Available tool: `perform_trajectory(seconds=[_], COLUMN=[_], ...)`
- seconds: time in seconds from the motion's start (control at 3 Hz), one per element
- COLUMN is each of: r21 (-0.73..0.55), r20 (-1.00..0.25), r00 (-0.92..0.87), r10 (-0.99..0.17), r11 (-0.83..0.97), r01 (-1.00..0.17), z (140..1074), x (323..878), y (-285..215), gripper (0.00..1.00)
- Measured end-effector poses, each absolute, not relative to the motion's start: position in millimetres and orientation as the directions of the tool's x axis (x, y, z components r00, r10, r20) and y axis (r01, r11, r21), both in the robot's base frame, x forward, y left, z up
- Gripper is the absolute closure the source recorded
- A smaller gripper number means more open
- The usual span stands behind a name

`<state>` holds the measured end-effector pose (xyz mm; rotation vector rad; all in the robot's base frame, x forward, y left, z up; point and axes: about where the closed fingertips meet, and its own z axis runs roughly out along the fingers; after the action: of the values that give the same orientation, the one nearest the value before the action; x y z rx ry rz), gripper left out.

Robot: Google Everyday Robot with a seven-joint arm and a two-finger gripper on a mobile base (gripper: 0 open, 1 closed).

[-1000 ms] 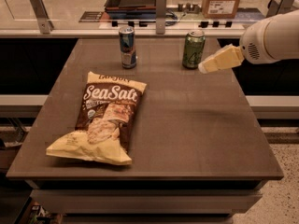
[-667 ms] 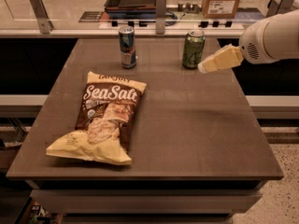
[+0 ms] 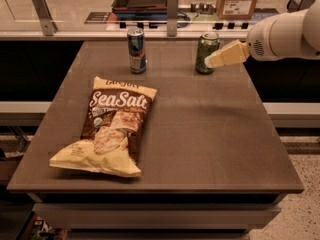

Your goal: Knock green can over

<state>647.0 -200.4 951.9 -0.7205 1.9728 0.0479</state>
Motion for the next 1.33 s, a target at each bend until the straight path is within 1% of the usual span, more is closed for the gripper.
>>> perform_trajectory(seconds=[0.67,1.33], r21=[-0.228,-0.151], r20=[-0.883,-0.938], r00=[-0.252,-0.190], r10=[-0.396,-0.290], r11=[0.831,0.835], r01=[-0.507,-0.529], z=[945,927], x=[689,712], y=[-188,-175], gripper=[0.00,0.00])
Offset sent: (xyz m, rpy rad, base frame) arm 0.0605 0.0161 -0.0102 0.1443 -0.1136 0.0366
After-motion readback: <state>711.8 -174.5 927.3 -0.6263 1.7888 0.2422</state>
